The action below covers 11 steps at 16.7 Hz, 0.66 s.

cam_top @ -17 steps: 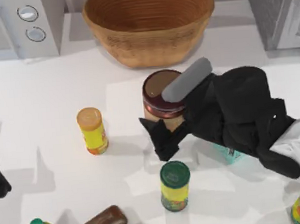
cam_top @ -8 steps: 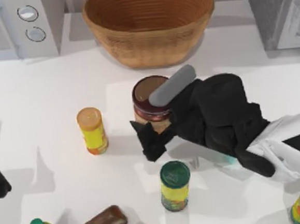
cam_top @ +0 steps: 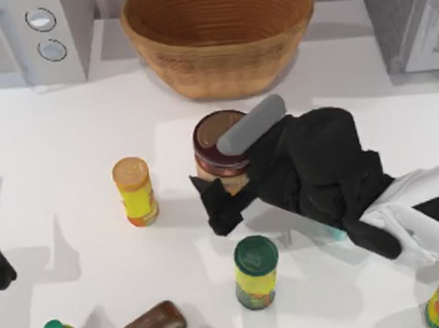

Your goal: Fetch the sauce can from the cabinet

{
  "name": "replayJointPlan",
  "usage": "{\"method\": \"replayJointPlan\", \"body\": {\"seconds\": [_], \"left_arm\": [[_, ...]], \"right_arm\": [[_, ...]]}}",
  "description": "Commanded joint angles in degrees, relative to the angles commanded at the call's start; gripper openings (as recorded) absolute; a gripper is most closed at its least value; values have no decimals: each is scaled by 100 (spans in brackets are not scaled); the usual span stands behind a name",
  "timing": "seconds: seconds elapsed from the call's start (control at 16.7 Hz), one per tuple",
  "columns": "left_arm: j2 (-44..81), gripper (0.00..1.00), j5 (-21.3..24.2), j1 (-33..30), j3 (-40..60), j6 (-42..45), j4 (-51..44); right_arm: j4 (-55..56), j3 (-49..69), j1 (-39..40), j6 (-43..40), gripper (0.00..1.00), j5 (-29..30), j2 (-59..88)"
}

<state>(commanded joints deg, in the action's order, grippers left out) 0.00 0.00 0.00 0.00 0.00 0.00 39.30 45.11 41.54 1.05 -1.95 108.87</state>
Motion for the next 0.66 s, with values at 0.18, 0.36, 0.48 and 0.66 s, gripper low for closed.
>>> {"method": "replayJointPlan", "body": {"seconds": [0.18,0.36,0.48,0.66], "left_arm": [[0,100,0,0,0,0,0],[0,100,0,0,0,0,0],[0,100,0,0,0,0,0],[0,100,0,0,0,0,0]], "right_arm": [[0,0,0,0,83,0,0],[0,0,0,0,100,0,0],[0,0,0,0,100,0,0],[0,0,0,0,100,0,0]]}}
